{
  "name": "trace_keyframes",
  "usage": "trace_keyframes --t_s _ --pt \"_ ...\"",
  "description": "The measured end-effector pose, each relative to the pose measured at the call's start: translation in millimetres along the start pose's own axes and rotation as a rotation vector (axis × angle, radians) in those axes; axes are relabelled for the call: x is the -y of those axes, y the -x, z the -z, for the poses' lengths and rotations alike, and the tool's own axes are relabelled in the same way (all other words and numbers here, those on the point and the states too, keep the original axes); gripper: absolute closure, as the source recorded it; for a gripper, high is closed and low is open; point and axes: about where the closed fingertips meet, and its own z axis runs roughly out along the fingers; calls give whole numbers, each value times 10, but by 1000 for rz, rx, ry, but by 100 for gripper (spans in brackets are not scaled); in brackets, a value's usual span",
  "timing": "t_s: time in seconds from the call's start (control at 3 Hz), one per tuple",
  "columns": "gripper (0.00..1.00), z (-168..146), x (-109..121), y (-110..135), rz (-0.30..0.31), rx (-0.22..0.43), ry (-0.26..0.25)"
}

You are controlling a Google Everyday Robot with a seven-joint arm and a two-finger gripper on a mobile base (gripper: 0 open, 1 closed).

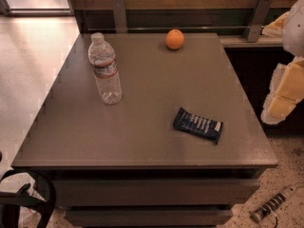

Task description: Move rxbar blueberry near orange

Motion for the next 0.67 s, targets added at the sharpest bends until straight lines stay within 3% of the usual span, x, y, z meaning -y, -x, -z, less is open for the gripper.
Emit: trace_keyframes --t_s 0.33,0.67 --pt "0 1 0 0 0 0 0" --pt "0 -60 -42 -46 -47 77 7"
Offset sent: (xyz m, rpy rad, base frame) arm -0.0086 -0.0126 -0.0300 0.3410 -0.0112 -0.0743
